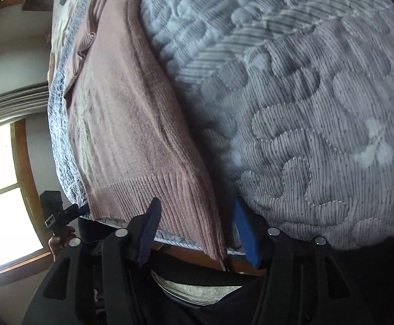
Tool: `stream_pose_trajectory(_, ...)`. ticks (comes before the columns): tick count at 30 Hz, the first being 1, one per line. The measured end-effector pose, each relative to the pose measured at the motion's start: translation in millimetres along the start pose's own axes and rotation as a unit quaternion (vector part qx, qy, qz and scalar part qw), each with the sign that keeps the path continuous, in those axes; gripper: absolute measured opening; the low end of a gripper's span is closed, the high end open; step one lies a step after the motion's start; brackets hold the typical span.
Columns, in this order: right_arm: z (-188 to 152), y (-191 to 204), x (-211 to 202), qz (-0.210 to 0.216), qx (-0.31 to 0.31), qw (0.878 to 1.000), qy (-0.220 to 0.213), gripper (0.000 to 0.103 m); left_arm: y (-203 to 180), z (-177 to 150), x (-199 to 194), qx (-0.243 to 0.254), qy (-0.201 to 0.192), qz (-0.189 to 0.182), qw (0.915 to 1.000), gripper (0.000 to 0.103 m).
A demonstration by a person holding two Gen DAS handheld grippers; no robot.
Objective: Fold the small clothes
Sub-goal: 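Lift the sweater with both grippers and fold it over toward the hem, then lay the folded sweater edge down and open both grippers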
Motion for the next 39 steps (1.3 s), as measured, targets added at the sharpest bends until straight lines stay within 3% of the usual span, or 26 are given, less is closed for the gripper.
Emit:
stream_pose_trajectory(3, -12, 0, 11, 0.005, -0.001, 1.0, 0.012, 0.055, -10, -9, 11, 0.003, 0.02, -0.017, 0.9997, 0.079)
stream_pose_trajectory(6, -18, 1, 18, 0.01, -0.002, 1.0, 0.015, 0.057, -10, -8, 18, -0.007, 0.015, -0.029, 0.9995, 0.078)
stream_pose_trajectory(8, -19, 2, 18, 0.015, 0.003, 1.0, 0.011, 0.057, -6, -5, 24, -0.025, 0.012, -0.04, 0.9988, 0.067)
stream_pose_trajectory(9, -20, 3, 19, 0.017, 0.004, 1.0, 0.012, 0.057, -3, -4, 26, -0.034, 0.009, -0.043, 0.9985, 0.054)
stream_pose_trajectory(10, -21, 5, 21, 0.015, 0.003, 1.0, 0.012, 0.057, 0, -6, 28, -0.042, 0.013, -0.05, 0.9978, 0.032)
stream_pose_trajectory(12, -23, 5, 20, 0.014, 0.002, 1.0, 0.012, 0.055, 0, -7, 30, -0.051, 0.017, -0.059, 0.9968, 0.009)
stream_pose_trajectory(13, -25, 9, 25, 0.014, 0.002, 1.0, 0.011, 0.053, 0, -7, 28, -0.052, 0.011, -0.062, 0.9967, 0.009)
stream_pose_trajectory(15, -28, 7, 24, 0.007, -0.004, 1.0, 0.011, 0.027, -3, -5, 21, -0.057, -0.003, -0.07, 0.9959, 0.008)
stream_pose_trajectory(17, -30, 9, 21, 0.005, -0.017, 1.0, 0.004, 0.011, -1, -6, 13, -0.066, -0.017, -0.08, 0.9944, 0.008)
stream_pose_trajectory(22, -33, 21, 0, 0.034, -0.036, 0.998, -0.027, 0.009, -4, -12, -8, -0.083, -0.053, -0.119, 0.9879, 0.007)
stream_pose_trajectory(28, -33, 49, -29, 0.1, -0.039, 0.992, -0.067, 0.009, -15, -11, -44, -0.099, -0.097, -0.175, 0.9748, 0.007)
stream_pose_trajectory(39, 3, 115, -72, 0.186, -0.055, 0.974, -0.119, 0.008, -37, 24, -106, -0.107, -0.148, -0.227, 0.9566, 0.007)
Point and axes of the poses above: each gripper's, at about its wrist camera, not at the fingertips, and x roughly the way its jaws point, y to its left, z to its top, the point moved 9 cm from there along x, roughly the way its jaws point, and after that the axes turned 13 degrees about z, right-handed, at the moved point
